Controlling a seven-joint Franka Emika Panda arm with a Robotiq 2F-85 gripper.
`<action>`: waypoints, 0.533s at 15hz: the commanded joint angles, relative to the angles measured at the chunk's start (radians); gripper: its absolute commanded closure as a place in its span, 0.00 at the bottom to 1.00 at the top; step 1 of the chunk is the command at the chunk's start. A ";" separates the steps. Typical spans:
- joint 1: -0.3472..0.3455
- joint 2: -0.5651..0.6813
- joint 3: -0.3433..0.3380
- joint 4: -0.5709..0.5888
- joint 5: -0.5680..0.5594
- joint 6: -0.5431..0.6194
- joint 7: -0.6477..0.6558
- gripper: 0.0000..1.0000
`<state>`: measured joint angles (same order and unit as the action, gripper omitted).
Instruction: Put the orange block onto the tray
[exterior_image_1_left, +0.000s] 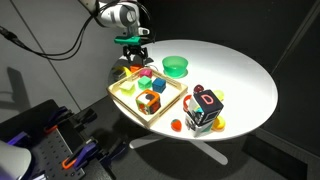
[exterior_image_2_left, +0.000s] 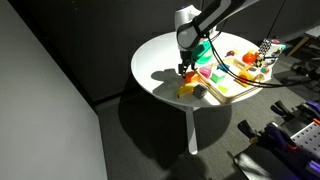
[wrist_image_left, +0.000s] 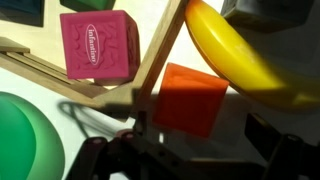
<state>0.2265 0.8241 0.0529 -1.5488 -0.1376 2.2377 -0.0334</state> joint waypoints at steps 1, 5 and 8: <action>-0.004 0.027 0.005 0.051 -0.019 -0.034 -0.021 0.00; -0.004 0.037 0.006 0.060 -0.019 -0.036 -0.030 0.00; -0.003 0.043 0.007 0.066 -0.018 -0.038 -0.032 0.00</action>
<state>0.2265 0.8456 0.0529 -1.5295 -0.1376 2.2361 -0.0477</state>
